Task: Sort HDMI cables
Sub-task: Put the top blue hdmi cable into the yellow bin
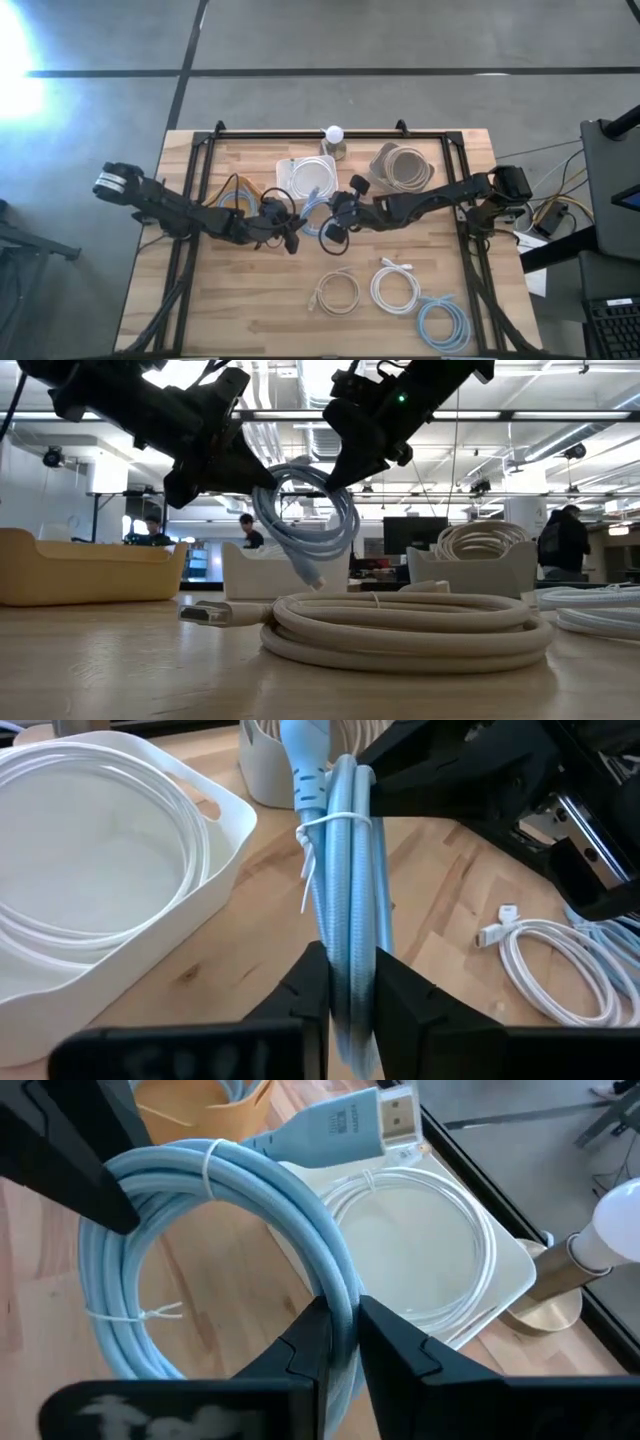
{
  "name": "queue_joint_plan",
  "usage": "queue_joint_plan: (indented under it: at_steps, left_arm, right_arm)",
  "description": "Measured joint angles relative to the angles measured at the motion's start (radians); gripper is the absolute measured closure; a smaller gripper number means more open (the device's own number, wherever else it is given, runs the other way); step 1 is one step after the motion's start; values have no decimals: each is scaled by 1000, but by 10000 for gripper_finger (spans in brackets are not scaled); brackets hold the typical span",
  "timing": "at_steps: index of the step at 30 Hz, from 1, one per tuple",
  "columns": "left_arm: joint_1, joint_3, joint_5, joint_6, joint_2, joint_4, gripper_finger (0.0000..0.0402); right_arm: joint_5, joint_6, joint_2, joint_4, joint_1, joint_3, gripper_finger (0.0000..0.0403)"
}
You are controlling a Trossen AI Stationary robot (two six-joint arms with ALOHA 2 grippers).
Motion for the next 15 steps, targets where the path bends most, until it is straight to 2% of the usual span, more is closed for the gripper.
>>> queue_joint_plan:
  at_steps: [8,15]
  left_arm:
    - [8,0,-1,-1,-21,-31,355]
    - [8,1,-5,11,-149,-162,356]
  right_arm:
    - [-11,-1,0,4,1,0,285]
    - [-10,-2,-1,4,11,0,247]
